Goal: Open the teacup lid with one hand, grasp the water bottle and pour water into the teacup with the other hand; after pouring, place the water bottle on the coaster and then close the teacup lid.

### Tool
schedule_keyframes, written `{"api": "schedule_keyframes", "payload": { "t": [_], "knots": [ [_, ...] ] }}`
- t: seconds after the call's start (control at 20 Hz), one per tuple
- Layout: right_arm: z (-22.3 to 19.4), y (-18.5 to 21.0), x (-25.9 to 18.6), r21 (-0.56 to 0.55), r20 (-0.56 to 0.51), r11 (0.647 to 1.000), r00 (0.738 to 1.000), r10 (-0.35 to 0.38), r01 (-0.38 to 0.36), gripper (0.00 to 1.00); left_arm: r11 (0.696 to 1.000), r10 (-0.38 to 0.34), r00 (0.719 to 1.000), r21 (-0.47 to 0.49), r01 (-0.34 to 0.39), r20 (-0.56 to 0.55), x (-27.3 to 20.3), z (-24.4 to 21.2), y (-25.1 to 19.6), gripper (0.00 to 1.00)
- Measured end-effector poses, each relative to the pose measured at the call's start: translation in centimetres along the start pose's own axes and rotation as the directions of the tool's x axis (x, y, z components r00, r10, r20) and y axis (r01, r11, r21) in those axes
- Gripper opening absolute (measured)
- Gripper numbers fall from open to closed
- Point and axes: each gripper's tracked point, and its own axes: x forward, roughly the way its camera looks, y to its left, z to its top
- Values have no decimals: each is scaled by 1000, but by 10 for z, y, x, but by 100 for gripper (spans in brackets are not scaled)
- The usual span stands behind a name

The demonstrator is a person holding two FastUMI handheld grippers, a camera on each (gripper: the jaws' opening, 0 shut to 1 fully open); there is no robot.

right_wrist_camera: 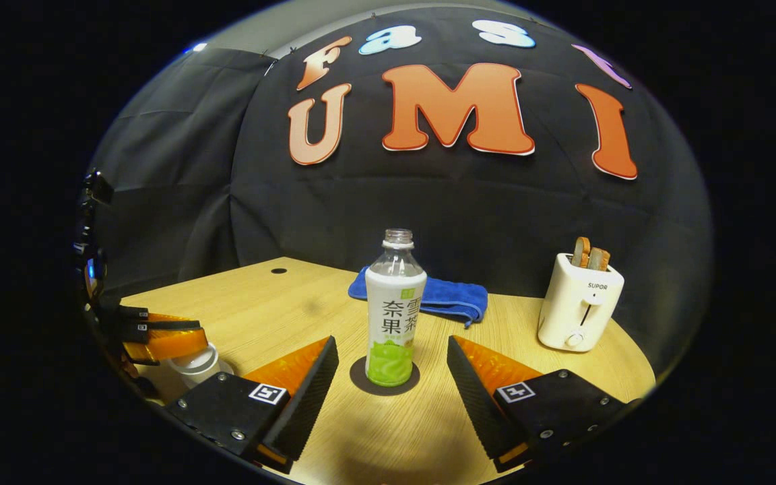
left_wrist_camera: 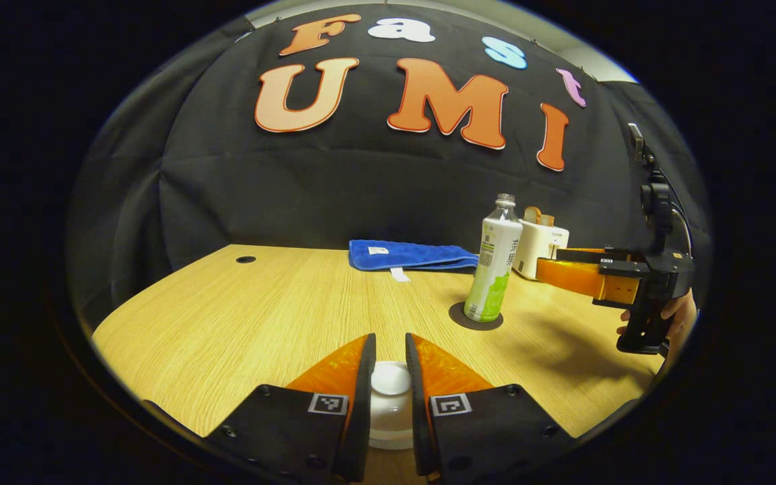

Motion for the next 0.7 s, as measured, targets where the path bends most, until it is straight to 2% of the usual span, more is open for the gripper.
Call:
{"api": "schedule_keyframes", "payload": {
  "t": [0.05, 0.25, 0.4, 0.45, 0.6, 0.7],
  "knots": [
    [-2, 1, -1, 0, -1, 1000, 1000, 0, 0, 98, 1000, -9, 1000, 9, 9, -15, 0, -5, -3, 30],
    [-2, 0, -8, 4, 4, 1000, 1000, -5, 5, 98, 996, 35, 999, 78, -35, -10, -1, -4, -2, 30],
    [0, -1, -15, 13, 14, 1000, 1000, -7, 7, 98, 997, 35, 999, 76, -34, -18, -1, -8, -1, 37],
    [1, -1, -17, 15, 16, 1000, 1000, -10, 10, 98, 997, 35, 999, 67, -34, -8, -1, -7, 0, 36],
    [-2, 3, -28, 42, -2, 999, 1000, -9, 9, 98, 997, 49, 998, 61, -50, 30, -9, 1, 4, 59],
    [2, 8, -37, 67, 16, 998, 1000, -2, 1, 98, 996, 60, 996, 64, -64, 63, -14, 11, 5, 61]
  ]
}}
